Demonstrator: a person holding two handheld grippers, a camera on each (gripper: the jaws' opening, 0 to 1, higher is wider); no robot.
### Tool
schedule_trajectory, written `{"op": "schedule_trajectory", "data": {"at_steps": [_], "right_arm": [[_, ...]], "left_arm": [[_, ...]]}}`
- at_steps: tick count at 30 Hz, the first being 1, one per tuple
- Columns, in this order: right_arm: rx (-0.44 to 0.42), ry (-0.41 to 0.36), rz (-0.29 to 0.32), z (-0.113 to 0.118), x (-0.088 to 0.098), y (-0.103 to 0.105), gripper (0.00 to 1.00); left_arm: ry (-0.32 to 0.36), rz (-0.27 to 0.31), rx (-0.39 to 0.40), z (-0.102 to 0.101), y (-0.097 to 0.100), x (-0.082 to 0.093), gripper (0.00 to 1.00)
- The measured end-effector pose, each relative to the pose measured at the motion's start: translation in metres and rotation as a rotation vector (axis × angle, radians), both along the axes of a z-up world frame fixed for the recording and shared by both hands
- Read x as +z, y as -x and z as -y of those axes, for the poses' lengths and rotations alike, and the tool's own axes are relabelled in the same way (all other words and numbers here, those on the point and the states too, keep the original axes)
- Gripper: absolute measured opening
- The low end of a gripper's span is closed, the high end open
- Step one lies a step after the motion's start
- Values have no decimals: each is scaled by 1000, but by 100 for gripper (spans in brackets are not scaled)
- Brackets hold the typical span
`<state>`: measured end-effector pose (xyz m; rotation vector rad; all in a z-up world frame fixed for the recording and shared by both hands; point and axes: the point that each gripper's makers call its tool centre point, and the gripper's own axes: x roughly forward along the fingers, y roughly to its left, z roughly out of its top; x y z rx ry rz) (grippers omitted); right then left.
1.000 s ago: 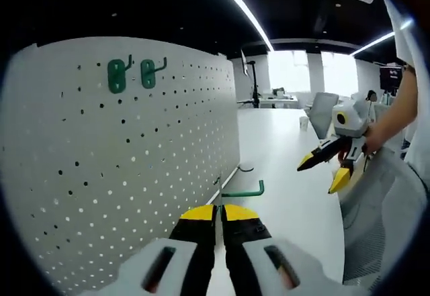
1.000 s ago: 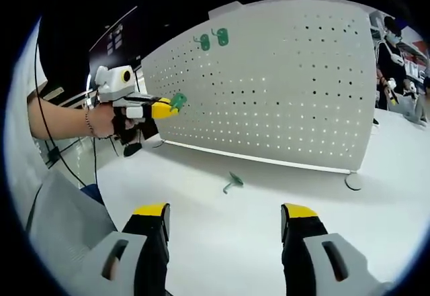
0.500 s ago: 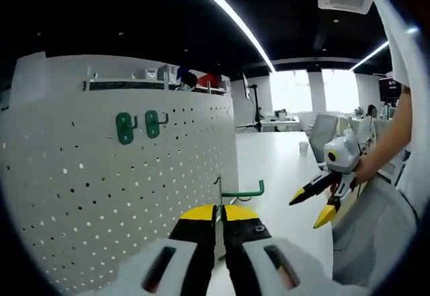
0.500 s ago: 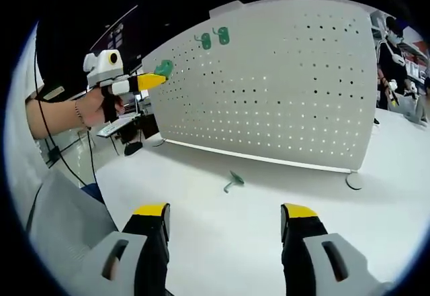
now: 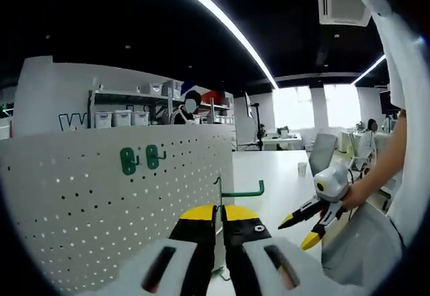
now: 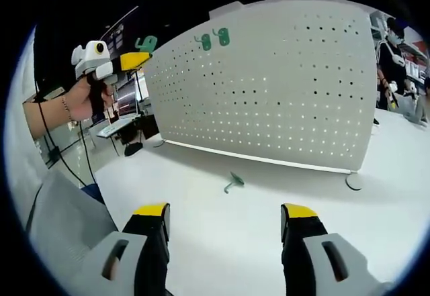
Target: Insert the hook assembly into the mounting plate slot until the hook locks in place.
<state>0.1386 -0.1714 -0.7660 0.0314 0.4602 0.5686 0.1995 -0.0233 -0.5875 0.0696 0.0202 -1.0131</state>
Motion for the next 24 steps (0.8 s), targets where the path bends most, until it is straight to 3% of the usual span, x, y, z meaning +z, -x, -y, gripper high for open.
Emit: {"op": "schedule_trajectory", "data": {"at_steps": [12, 16, 24], "right_arm": [[-1, -10, 18, -1, 6, -1, 65], [6, -43, 79, -4, 21, -2, 65], [24, -160, 287, -11, 70, -4, 64]], "left_arm": [[-11, -8, 7, -1, 1, -7, 3], [-9, -12, 10, -1, 0, -8, 3], [-9, -21, 15, -1, 0, -12, 3]]}}
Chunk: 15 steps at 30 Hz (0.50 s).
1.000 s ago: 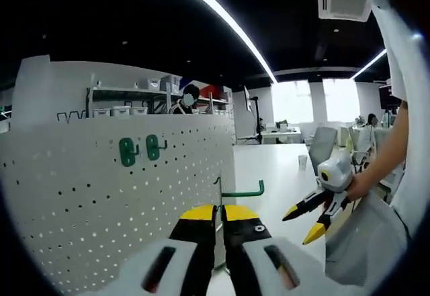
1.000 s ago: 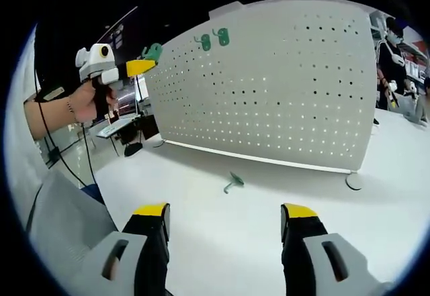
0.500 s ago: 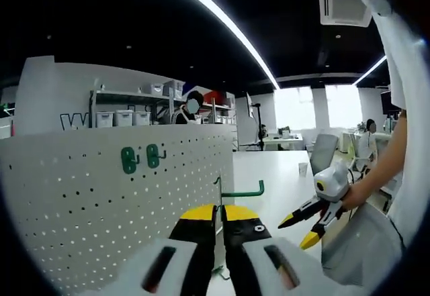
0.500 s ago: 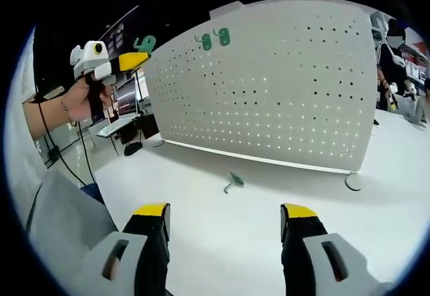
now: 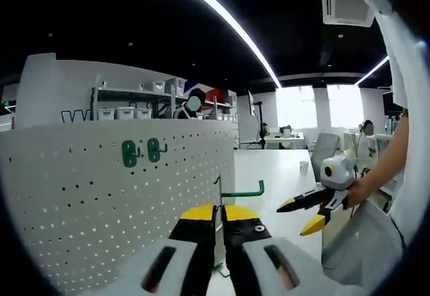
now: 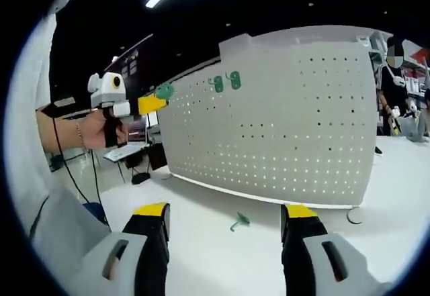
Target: Insert the hook assembly into the mounting plate slot until the hook locks in place.
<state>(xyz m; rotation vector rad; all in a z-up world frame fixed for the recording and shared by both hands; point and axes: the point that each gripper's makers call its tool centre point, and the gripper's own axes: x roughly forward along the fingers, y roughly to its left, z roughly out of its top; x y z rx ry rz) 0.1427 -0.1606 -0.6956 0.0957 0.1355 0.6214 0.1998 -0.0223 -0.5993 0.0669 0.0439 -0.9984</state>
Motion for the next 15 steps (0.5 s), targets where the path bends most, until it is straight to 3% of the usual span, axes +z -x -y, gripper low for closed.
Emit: {"op": "schedule_trajectory", "data": {"at_steps": [2, 6, 15], "right_arm": [[21, -50, 49, -5, 14, 3, 64], [43, -103, 82, -9, 27, 6, 63], [84, -123, 70, -23, 36, 4, 58]], "left_arm": [[-1, -1, 1, 0, 0, -1, 3], [-2, -4, 5, 0, -1, -2, 3], [1, -5, 12, -2, 0, -3, 3]]}}
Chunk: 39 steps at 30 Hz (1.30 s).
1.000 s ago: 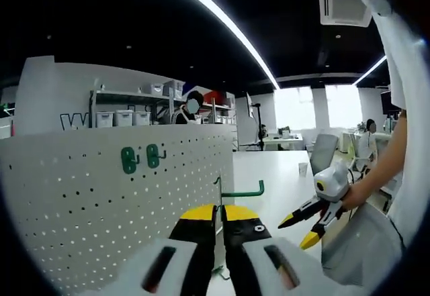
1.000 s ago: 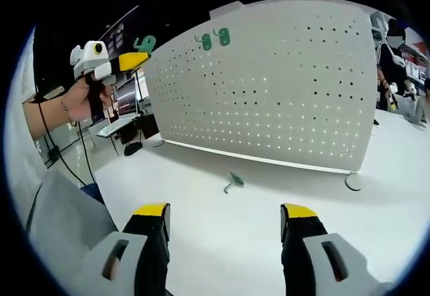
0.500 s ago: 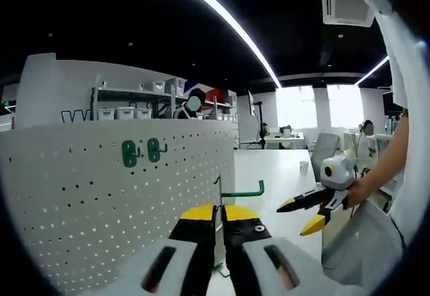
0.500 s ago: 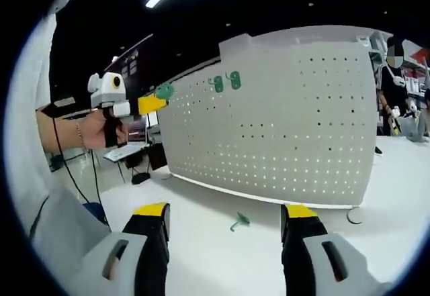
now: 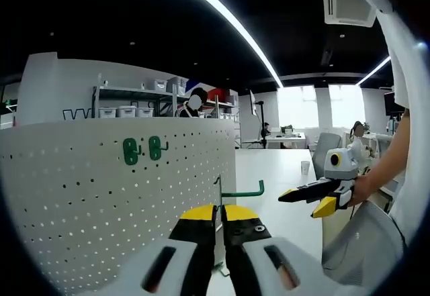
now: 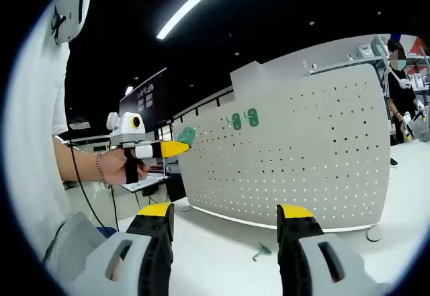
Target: Insert the hook assembly into the mounting plate slot until the hook locks in place.
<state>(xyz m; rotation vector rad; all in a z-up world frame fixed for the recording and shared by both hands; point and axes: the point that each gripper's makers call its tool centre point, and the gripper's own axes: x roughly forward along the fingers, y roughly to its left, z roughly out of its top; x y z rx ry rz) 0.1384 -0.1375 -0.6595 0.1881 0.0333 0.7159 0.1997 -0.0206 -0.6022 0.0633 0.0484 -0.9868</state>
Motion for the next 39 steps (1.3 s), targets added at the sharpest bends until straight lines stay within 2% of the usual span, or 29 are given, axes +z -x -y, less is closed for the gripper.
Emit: {"op": "schedule_trajectory", "data": {"at_steps": [4, 15, 39], "right_arm": [[52, -46, -1, -14, 10, -1, 59], [113, -63, 26, -42, 28, -14, 58], [175, -144, 55, -80, 58, -35, 57]], "left_arm": [[5, -5, 9, -2, 0, -2, 3], [3, -3, 17, -3, 1, -2, 3], [8, 0, 26, -4, 3, -1, 3]]}}
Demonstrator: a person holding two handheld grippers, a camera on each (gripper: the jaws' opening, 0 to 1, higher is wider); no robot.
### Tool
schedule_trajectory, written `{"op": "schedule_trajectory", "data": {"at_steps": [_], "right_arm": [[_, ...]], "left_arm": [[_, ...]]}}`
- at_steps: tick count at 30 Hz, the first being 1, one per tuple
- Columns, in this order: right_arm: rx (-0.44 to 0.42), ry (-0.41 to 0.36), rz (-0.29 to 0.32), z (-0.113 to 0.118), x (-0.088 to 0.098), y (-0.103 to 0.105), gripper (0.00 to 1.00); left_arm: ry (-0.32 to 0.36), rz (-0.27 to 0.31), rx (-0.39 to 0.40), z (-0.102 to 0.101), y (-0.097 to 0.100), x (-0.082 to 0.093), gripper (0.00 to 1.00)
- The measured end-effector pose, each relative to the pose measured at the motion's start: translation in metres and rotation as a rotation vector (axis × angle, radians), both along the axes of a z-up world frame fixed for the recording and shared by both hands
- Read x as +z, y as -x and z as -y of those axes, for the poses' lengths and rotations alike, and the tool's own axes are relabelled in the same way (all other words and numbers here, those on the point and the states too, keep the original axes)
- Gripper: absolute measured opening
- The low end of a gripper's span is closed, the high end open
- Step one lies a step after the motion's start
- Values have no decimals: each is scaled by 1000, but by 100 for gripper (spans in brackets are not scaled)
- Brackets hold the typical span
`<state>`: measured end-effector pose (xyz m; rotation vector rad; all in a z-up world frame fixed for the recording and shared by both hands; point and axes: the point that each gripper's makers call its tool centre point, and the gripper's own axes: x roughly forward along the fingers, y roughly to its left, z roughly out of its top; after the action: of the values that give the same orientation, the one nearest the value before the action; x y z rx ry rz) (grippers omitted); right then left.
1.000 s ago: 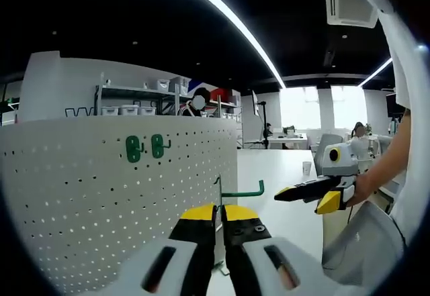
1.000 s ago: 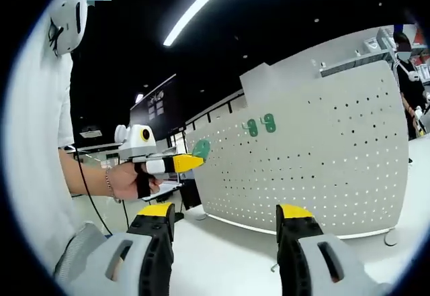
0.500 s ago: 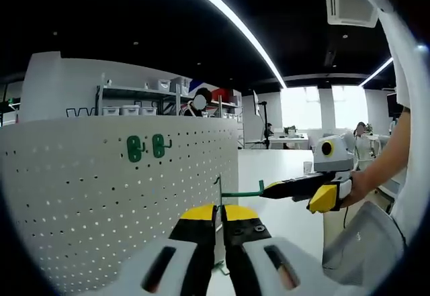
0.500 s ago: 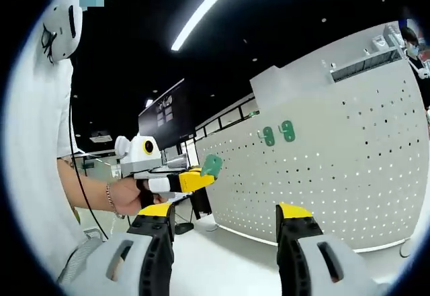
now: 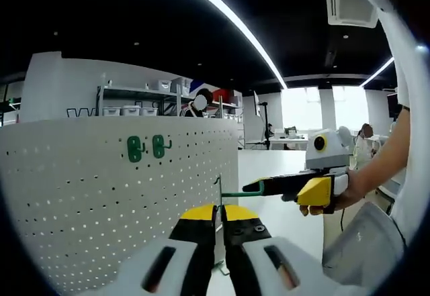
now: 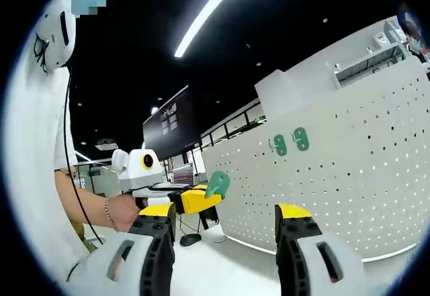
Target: Insert the hook assembly into the mounting plate slot until the hook locks in place.
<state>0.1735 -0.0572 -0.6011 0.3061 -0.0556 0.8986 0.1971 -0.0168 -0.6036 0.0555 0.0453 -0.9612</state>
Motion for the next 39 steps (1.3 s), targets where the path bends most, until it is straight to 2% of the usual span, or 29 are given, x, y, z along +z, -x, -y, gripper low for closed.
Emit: {"op": "schedule_trajectory", "data": {"at_steps": [13, 15, 19, 22, 39], "right_arm": [[27, -20, -2, -16, 6, -5, 56], [34, -23, -2, -18, 7, -5, 53], [61, -42, -24, -23, 9, -4, 41], [74, -44, -31, -28, 9, -4, 37], [99, -51, -64, -44, 12, -8, 29]], "left_arm": [[4, -2, 4, 0, 1, -1, 3], [6, -3, 4, 0, 1, -1, 3], [7, -5, 5, 0, 1, -1, 3], [6, -4, 6, 0, 1, -1, 3], [2, -1, 10, 0, 1, -1, 3]]}}
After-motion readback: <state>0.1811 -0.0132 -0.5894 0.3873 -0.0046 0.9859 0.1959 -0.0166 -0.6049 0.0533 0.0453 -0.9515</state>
